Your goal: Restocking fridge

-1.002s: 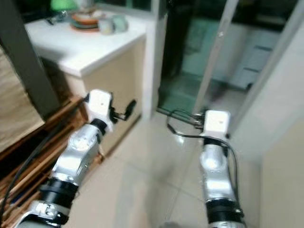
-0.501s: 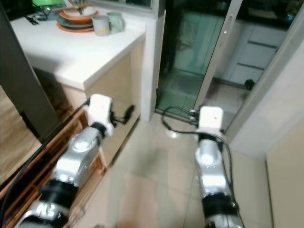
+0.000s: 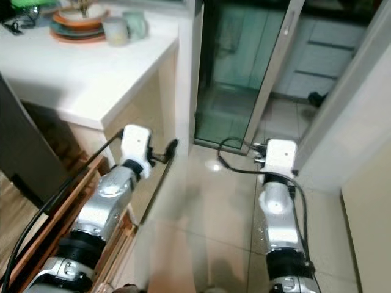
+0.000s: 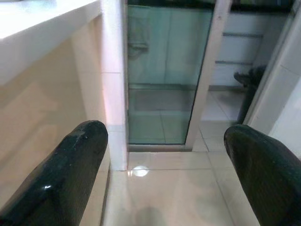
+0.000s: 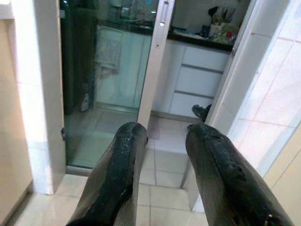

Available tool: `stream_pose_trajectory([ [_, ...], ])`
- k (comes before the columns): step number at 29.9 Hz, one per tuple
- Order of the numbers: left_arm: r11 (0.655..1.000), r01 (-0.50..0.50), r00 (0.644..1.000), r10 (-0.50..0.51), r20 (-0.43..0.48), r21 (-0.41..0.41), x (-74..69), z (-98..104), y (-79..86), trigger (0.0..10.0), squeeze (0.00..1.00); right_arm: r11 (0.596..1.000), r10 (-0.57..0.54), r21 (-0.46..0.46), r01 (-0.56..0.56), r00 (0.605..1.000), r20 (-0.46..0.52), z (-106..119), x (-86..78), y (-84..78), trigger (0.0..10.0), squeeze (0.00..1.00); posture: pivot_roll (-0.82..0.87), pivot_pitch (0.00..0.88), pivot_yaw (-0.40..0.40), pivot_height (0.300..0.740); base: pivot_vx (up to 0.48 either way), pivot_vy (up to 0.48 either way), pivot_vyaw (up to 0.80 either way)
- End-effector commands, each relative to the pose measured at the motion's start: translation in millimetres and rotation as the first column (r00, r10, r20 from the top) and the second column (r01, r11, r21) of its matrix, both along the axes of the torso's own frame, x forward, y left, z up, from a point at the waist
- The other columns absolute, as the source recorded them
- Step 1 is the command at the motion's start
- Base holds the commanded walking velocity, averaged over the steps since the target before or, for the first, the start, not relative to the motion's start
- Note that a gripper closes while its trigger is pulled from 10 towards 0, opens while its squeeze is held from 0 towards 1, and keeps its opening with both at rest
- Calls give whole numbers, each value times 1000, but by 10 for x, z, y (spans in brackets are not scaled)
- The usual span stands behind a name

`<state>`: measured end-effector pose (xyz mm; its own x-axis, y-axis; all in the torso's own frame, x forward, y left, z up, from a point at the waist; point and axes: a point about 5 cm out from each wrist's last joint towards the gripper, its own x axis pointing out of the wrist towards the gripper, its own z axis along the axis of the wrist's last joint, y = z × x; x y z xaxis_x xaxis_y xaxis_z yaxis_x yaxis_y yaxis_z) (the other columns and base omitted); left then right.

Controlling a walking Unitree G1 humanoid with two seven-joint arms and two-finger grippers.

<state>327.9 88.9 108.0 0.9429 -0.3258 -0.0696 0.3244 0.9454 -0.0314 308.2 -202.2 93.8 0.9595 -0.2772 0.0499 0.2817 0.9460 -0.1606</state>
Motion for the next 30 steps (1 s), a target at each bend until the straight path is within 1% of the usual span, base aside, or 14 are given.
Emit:
stream_pose_trajectory([
  [1, 994, -83, 995, 78, -56, -77, 3, -60, 66, 10000, 0, 1000, 5, -3, -5, 1000, 15, 12, -7, -6, 10000, 0, -116, 0, -7, 714, 0, 0, 0],
  [2, 977, -169, 982, 157, -103, -131, -8, -120, 160, 10000, 0, 1000, 15, 6, -16, 1000, 19, 13, -10, 12, 10000, 0, -118, 0, -6, 714, 0, 0, 0],
  [3, 977, -169, 982, 157, -103, -131, -8, -120, 160, 10000, 0, 1000, 15, 6, -16, 1000, 19, 13, -10, 12, 10000, 0, -118, 0, -6, 714, 0, 0, 0],
  [4, 969, -208, 976, 195, -101, -135, -23, -134, 227, 10000, 0, 1000, 27, 15, -28, 999, 33, 25, -18, 22, 10000, 0, -121, 0, -7, 714, 0, 0, 0],
  [5, 964, -240, 970, 235, -62, -110, -67, -134, 341, 10000, 0, 998, 51, 28, -52, 997, 49, 36, -37, 30, 10000, 1000, -121, 0, -10, 714, 0, 0, 0],
  [7, 964, -247, 969, 243, -44, -97, -82, -127, 374, 10000, 0, 997, 59, 37, -61, 997, 54, 38, -45, 33, 10000, 1000, -121, 0, -10, 714, 0, 0, 0],
  [8, 971, -235, 972, 235, 13, -48, -117, -94, 437, 10000, 0, 996, 88, 29, -90, 994, 59, 39, -65, 56, 10000, 1000, -118, 0, -15, 714, 0, 0, 0],
  [9, 973, -230, 972, 231, 43, -23, -134, -71, 466, 10000, 0, 995, 91, 27, -92, 994, 53, 29, -74, 59, 10000, 1000, -117, 0, -16, 714, 345, 0, 0],
  [11, 975, -222, 974, 223, 37, -27, -136, -64, 461, 10000, 0, 996, 74, 37, -75, 996, 41, 7, -76, 41, 10000, 1000, -112, 0, -22, 714, 362, -146, 0],
  [12, 976, -216, 975, 217, 51, -25, -122, -30, 444, 10000, 0, 992, 111, 52, -114, 993, 43, -1, -75, 68, 10000, 1000, -110, 0, -21, 714, 379, -289, 0],
  [13, 977, -211, 976, 212, 56, -27, -115, -16, 427, 10000, 0, 992, 119, 46, -121, 992, 46, 2, -75, 75, 10000, 1000, -110, 0, -21, 714, 379, -292, 0],
  [19, 982, -185, 980, 187, 75, -29, -96, 31, 337, 10000, 0, 991, 116, 58, -119, 992, 46, -3, -72, 84, 10000, 1000, -112, 0, -20, 714, 379, -291, 0],
  [21, 986, -166, 982, 168, 91, -19, -92, 50, 293, 10000, 0, 990, 127, 51, -129, 991, 49, -3, -82, 98, 10000, 1000, -116, 0, -19, 714, 377, -292, 0],
  [30, 987, -160, 984, 162, 80, -33, -110, 36, 259, 10000, 0, 989, 136, 46, -137, 990, 31, -35, -111, 82, 10000, 1000, -122, 0, -23, 714, 379, -292, 0],
])
